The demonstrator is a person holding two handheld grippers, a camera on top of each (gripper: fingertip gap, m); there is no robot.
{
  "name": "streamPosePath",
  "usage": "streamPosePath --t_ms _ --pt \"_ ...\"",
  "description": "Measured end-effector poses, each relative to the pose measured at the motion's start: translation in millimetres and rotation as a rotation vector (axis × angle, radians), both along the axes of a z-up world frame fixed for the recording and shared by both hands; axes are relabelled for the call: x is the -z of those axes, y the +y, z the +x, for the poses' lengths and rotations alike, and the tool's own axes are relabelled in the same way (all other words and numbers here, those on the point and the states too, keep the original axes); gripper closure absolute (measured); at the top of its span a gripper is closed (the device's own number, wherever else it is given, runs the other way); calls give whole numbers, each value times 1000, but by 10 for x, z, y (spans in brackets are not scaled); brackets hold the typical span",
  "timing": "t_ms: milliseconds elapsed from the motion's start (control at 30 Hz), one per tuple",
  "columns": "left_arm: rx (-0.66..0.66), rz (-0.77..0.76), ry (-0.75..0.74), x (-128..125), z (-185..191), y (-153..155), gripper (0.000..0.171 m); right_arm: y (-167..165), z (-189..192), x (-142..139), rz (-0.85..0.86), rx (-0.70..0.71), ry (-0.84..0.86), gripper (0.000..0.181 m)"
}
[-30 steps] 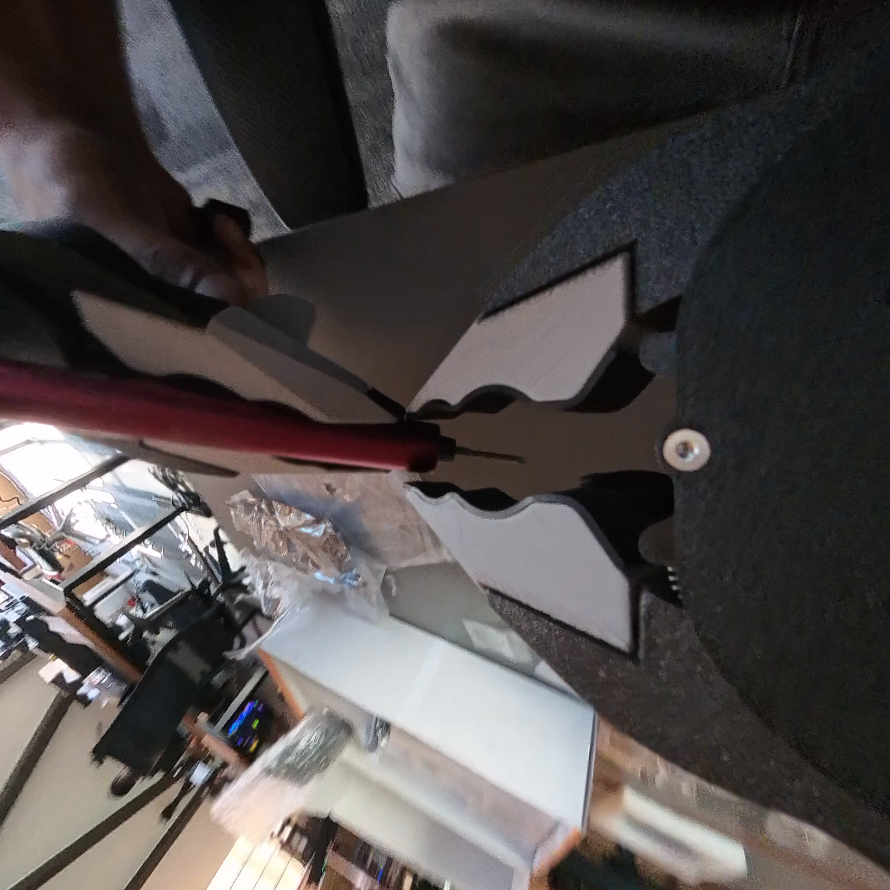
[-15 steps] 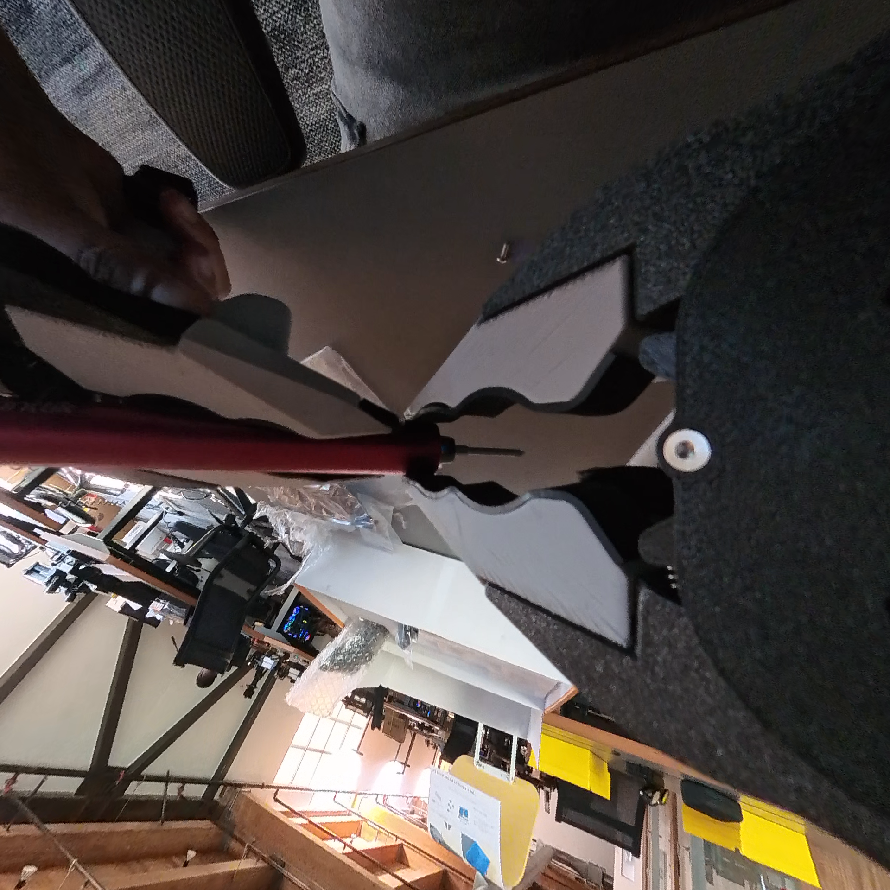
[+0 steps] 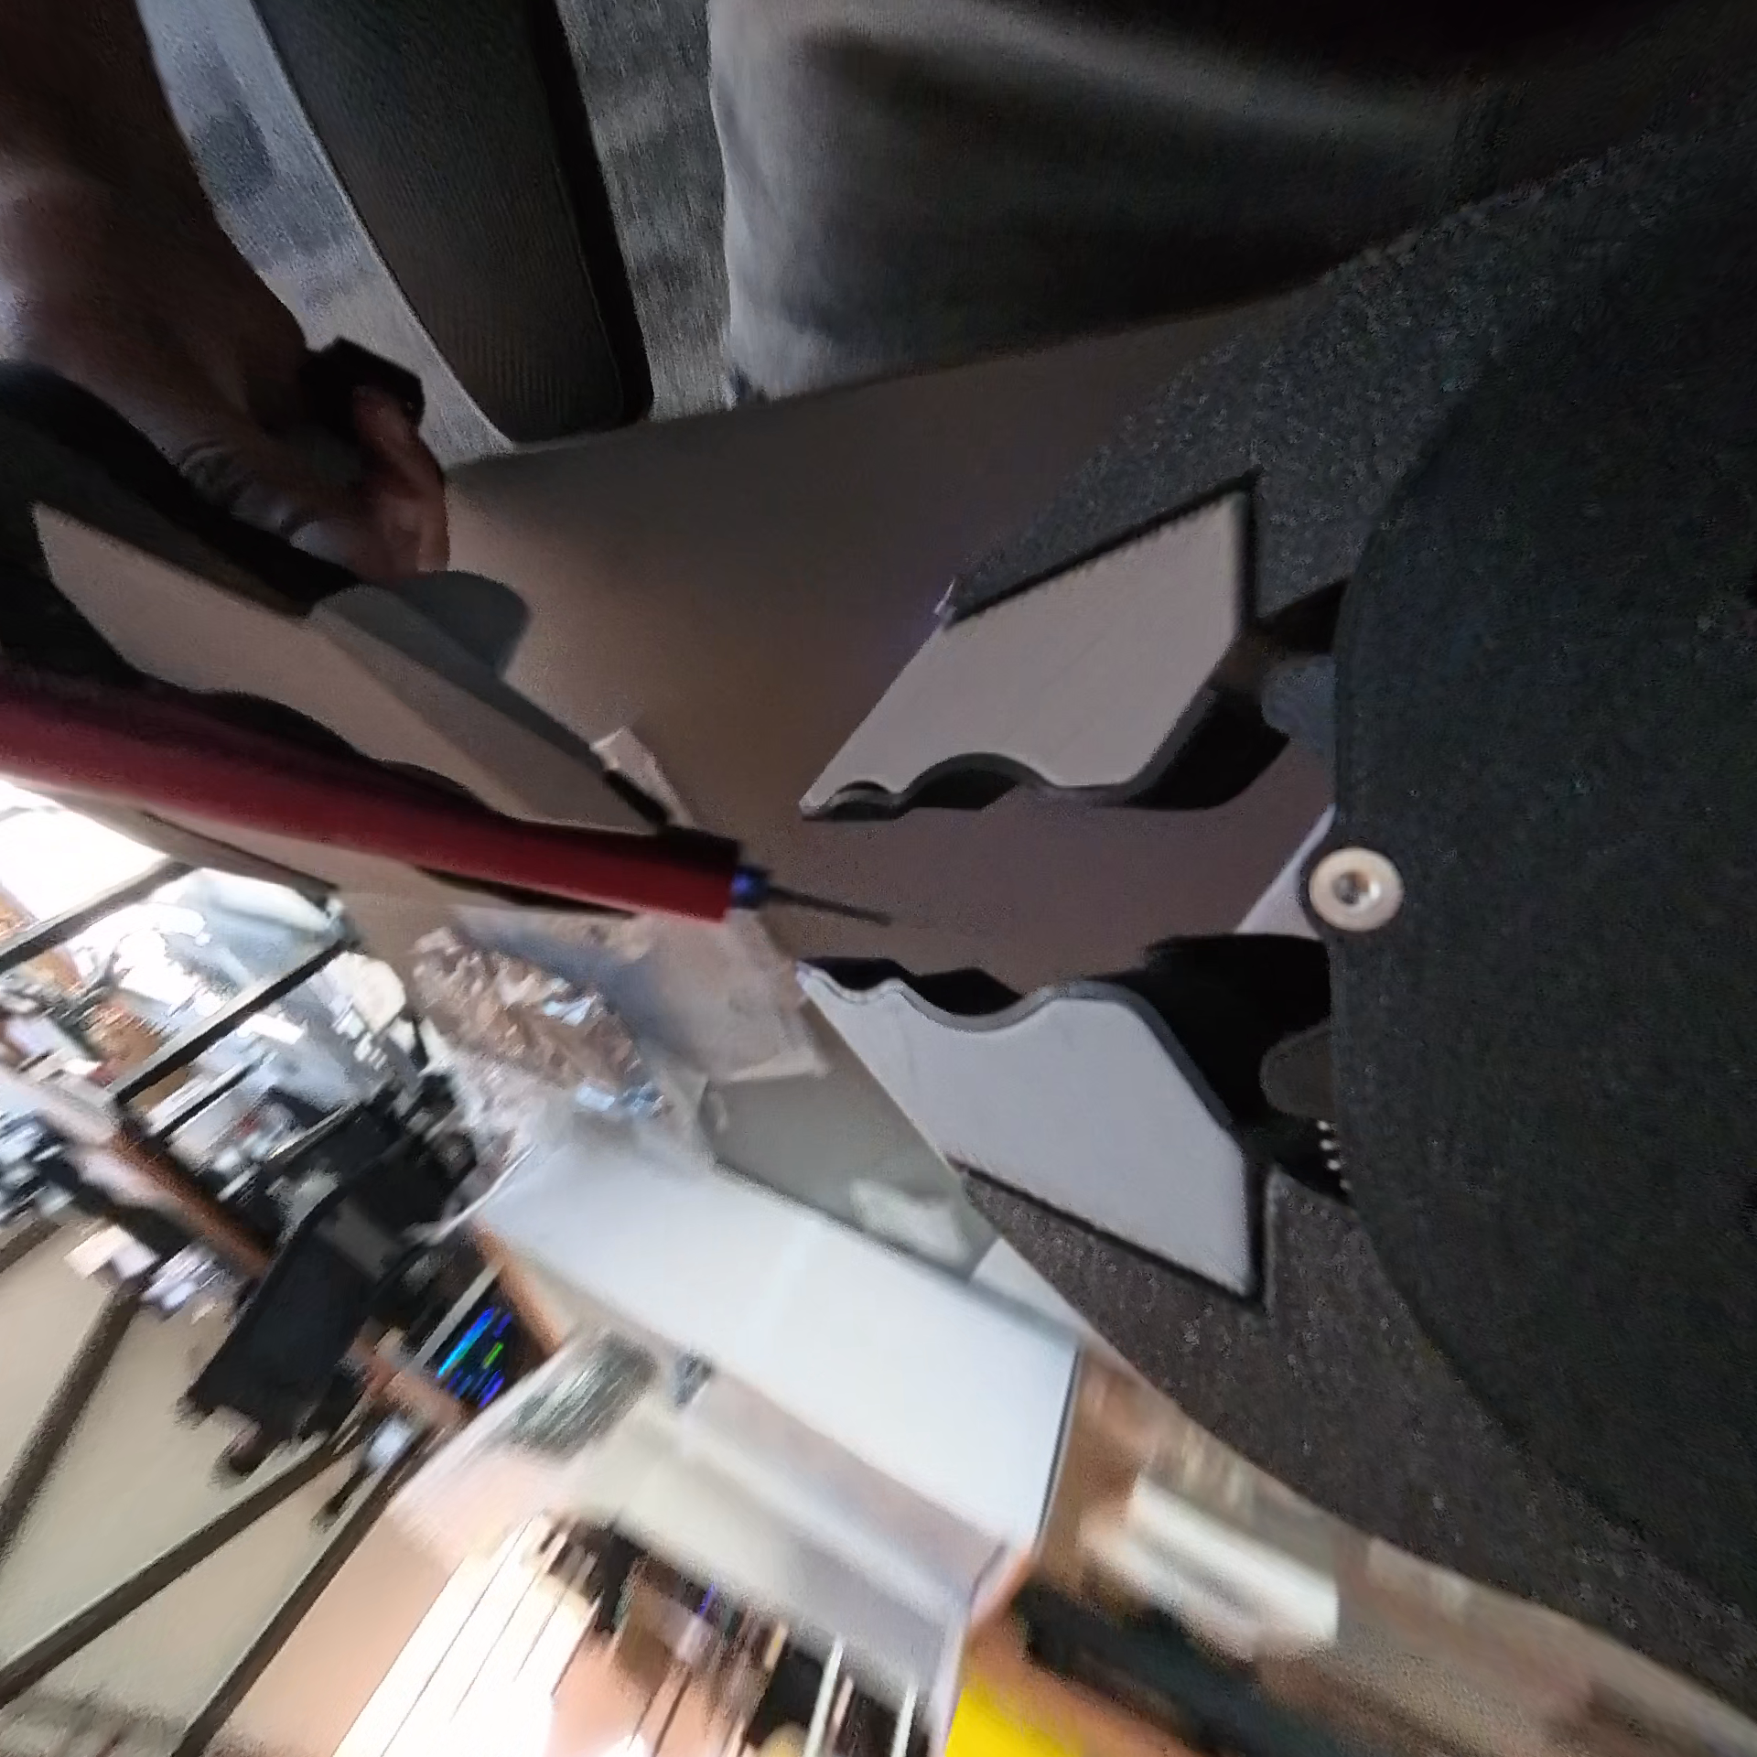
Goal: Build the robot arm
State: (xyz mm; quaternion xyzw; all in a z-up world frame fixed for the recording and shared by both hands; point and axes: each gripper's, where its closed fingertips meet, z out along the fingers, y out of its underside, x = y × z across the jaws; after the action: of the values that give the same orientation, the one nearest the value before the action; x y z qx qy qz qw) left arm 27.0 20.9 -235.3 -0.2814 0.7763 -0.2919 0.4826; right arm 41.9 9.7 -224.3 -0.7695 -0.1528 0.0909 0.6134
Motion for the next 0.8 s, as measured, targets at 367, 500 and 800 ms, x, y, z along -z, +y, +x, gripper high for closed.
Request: streamPosePath --t_ms 367,500,800 --pt "-336 -639 450 605 -391 -146 151 -328 -15 449 -218 22 255 160" --pt "-386 -647 455 679 -352 -222 159 -345 11 359 -165 -6 301 160" --pt "-399 -535 473 733 -295 -175 167 -365 49 331 -138 -38 375 161"
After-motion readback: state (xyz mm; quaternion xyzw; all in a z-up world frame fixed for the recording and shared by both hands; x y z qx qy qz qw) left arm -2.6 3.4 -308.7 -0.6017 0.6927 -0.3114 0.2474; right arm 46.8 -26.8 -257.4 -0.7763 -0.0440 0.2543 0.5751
